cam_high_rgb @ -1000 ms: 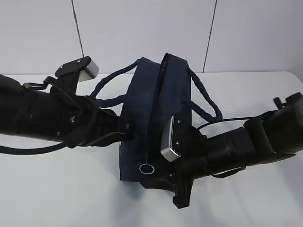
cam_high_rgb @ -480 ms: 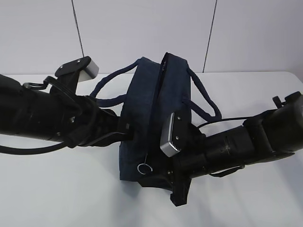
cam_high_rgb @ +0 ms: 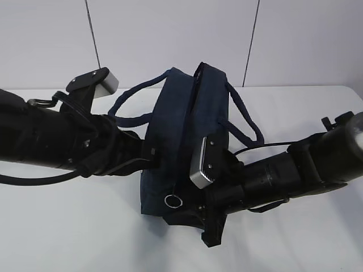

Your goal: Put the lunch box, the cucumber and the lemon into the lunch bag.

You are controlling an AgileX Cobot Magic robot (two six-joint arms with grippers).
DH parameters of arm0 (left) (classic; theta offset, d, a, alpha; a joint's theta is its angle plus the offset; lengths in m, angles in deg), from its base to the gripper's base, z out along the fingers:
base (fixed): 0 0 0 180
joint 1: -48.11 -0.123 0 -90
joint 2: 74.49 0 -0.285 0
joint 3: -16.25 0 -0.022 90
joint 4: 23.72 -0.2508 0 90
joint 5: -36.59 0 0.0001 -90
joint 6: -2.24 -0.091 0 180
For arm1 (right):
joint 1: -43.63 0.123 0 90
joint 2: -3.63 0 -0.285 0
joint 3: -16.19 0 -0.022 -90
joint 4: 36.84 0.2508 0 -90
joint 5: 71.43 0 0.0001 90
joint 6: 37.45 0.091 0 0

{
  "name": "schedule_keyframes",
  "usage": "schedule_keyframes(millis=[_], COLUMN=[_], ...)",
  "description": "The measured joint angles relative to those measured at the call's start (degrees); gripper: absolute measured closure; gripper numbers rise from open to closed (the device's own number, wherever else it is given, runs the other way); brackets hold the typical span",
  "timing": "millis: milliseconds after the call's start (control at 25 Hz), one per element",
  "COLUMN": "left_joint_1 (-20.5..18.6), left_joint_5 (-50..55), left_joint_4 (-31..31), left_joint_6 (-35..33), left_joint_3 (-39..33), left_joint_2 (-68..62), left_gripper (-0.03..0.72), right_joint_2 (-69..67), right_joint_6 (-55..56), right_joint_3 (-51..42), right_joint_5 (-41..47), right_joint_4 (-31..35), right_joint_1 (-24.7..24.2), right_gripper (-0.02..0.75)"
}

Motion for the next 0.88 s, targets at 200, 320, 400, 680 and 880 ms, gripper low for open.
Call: schedule_keyframes(millis=[200, 320, 400, 680, 880], left_joint_1=[0.0, 0.0, 0.0, 0.0, 0.0], left_joint_5=[0.11, 0.23, 0.32, 0.46, 0.69], left_joint_4=[0.0, 0.0, 0.0, 0.0, 0.0], left_joint_6=[-0.02, -0.02, -0.02, -0.02, -0.02], left_joint_3=[0.0, 0.0, 0.0, 0.0, 0.0], left_joint_2=[0.0, 0.0, 0.0, 0.0, 0.0], left_gripper=[0.683, 0.683, 0.683, 0.683, 0.684], right_joint_2=[-1.55, -1.55, -1.64, -1.64, -1.64], right_joint_6=[0.0, 0.05, 0.05, 0.05, 0.14], right_joint_3=[1.53, 1.53, 1.63, 1.63, 1.63], right_joint_5=[1.44, 1.52, 1.66, 2.36, 2.77], right_joint_4=[0.0, 0.0, 0.0, 0.0, 0.0], right_joint_1=[0.24, 0.37, 0.37, 0.37, 0.37], right_gripper=[0.456, 0.456, 0.456, 0.563, 0.592])
